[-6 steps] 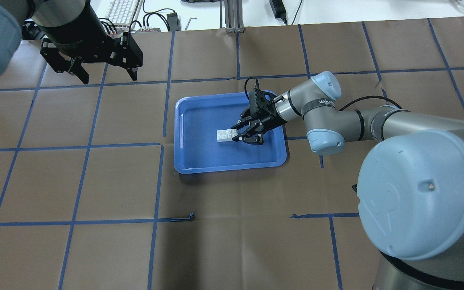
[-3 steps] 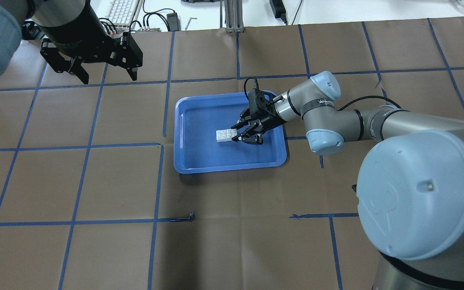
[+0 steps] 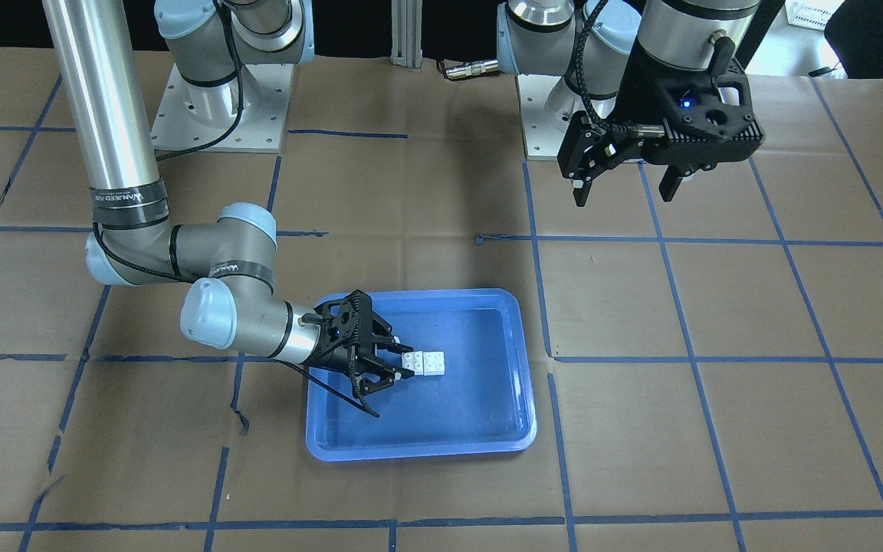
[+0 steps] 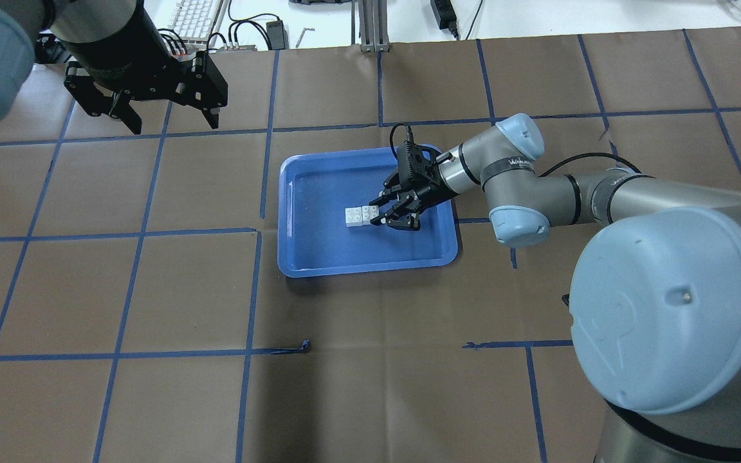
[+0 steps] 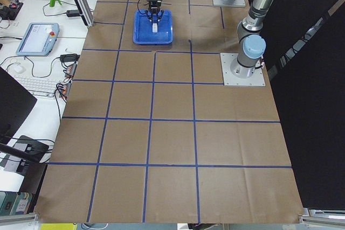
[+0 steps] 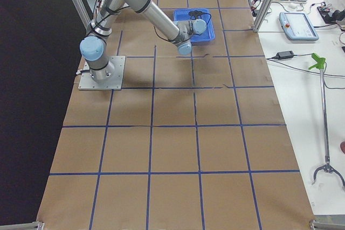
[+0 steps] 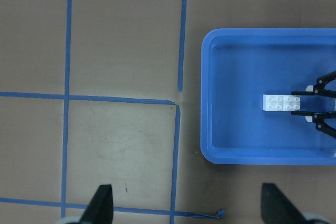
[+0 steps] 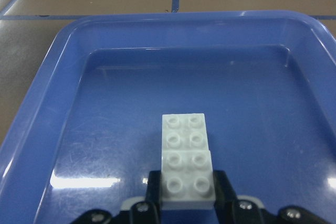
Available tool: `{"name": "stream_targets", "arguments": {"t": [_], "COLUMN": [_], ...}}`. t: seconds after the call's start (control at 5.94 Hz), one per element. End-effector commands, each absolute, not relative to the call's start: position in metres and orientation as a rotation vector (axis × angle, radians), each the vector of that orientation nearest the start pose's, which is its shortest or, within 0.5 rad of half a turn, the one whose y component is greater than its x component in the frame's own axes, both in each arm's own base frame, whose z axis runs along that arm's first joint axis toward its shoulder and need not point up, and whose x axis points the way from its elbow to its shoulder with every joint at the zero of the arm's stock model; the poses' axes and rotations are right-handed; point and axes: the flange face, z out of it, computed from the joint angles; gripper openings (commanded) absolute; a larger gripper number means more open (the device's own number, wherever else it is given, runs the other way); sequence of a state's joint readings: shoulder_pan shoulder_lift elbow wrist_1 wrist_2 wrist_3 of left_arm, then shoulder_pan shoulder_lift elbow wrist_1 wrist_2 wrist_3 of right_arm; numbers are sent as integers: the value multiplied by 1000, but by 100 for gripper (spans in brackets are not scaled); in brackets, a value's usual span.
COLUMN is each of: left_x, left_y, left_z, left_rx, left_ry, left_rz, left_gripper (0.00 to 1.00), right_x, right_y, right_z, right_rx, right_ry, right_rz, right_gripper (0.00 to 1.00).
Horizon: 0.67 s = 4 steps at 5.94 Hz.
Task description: Assemble white blocks and place on blue tray
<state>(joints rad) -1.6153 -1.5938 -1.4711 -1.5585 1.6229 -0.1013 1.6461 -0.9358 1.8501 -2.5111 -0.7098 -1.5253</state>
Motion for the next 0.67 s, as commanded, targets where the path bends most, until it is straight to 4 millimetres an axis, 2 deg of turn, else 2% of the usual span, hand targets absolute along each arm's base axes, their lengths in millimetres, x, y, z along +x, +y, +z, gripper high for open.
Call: {"name": "stream_targets", "arguments": {"t": [0.0,0.17,0.5], "left_x": [-151,-151,-151], "left_y": [-503,-503,-503], "left_z": [527,527,526], "left_rx": [-91,-91,-91], "left_ry": [3091,3091,3091], "left_rz": [-143,-143,-141], "left_gripper": [99,99,99], "right_x": [253,253,253], "right_y": [-577,-577,-577], "right_z": [133,131,130], "right_rx": [-1731,-1728,-1726], "right_ry": [1672,1671,1673], "right_rz": [-756,-753,-751], "right_gripper": [32,32,48]}}
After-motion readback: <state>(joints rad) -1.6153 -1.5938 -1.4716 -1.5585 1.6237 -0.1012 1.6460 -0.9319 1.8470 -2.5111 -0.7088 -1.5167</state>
